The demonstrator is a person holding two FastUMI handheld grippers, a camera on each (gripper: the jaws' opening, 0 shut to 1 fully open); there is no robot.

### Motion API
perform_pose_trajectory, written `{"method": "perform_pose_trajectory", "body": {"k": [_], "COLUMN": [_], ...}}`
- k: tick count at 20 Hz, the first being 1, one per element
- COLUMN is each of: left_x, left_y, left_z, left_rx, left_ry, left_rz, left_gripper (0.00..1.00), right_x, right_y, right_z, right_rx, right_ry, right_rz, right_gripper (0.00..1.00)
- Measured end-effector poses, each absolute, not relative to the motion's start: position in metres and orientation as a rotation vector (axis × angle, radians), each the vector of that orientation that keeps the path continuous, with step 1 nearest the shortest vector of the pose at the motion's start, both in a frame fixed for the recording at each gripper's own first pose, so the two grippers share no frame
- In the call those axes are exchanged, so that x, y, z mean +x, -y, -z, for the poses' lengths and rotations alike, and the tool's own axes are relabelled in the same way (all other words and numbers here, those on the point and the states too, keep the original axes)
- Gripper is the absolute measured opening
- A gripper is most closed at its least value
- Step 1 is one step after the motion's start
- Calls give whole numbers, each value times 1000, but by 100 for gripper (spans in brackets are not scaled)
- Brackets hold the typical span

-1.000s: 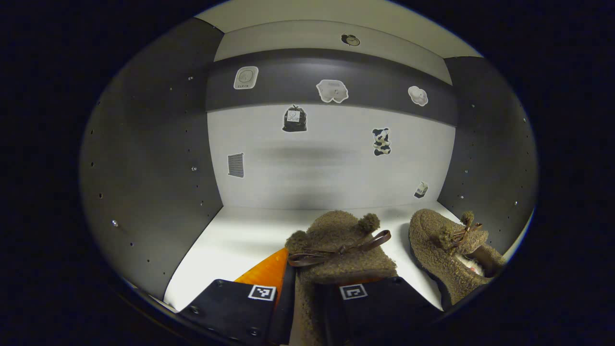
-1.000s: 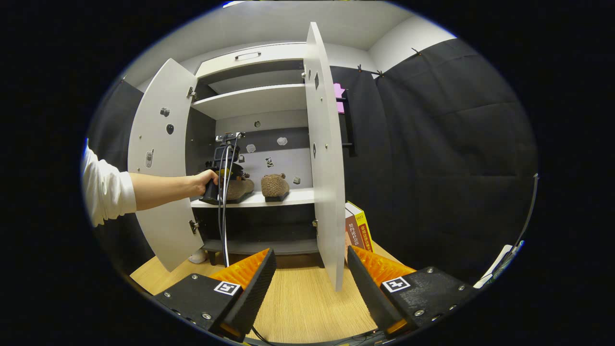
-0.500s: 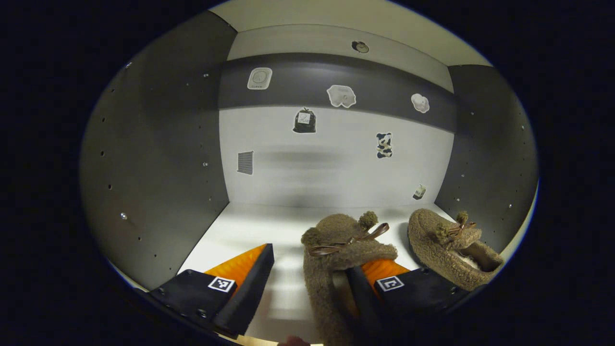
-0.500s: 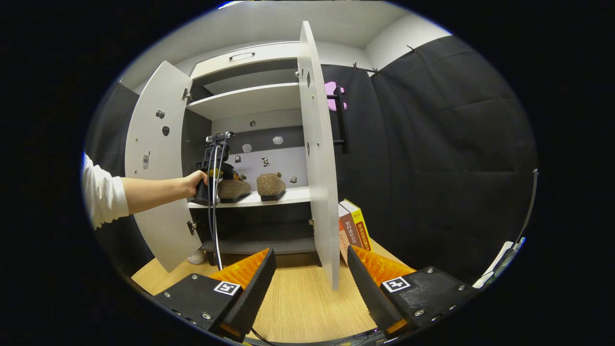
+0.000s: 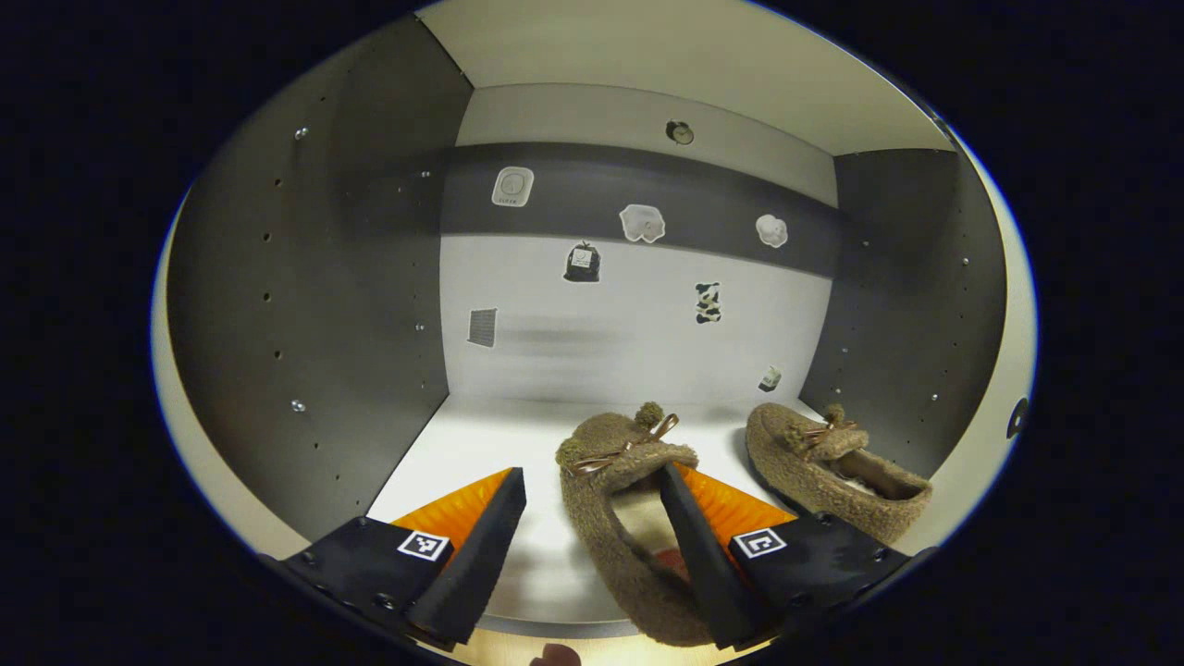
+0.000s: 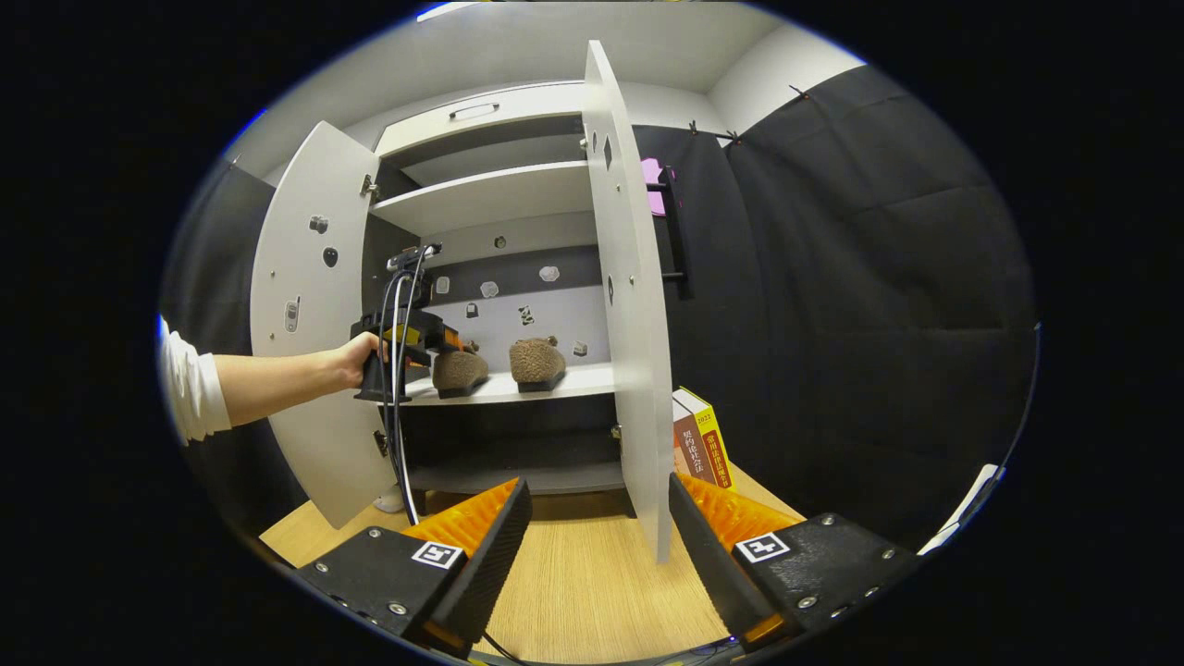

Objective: Grab one shoe with the right hand and put it into the shoe cabinet, grab the other shoe with the left hand and put it into the shoe cabinet; then close the right door with the right hand and the left door with the left hand.

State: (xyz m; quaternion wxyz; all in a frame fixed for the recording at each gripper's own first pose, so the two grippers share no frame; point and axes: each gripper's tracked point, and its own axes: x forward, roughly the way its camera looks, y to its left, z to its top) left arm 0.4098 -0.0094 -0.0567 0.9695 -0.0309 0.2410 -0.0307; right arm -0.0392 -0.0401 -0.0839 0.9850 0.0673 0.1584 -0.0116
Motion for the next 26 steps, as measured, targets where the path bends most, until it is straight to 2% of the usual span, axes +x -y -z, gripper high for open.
{"method": "perform_pose_trajectory", "body": {"k": [5,11,16,19,23,26], "left_x": [363,265,171,127,84,66], "left_y": [20,25,28,18,10,3], "left_z": [-3,-54,-45,-36,-14,5], "left_rx": [-115,-155,-111,-84,-125,-128], "left_ry": [-350,-214,-149,-121,-146,-159], "left_rz": [126,179,166,113,72,44], "left_gripper": [96,96,94,94,99,96], "right_x": [-37,-37,-32,-30,-29,-26], "right_y": [37,34,29,31,43,51], "right_z": [74,66,65,61,61,67], "right_rx": [127,119,111,114,114,120], "right_ry": [-295,-267,-251,-227,-211,-210], "right_rz": [16,5,-38,-53,-52,-43], "right_gripper": [92,92,92,92,92,92]}}
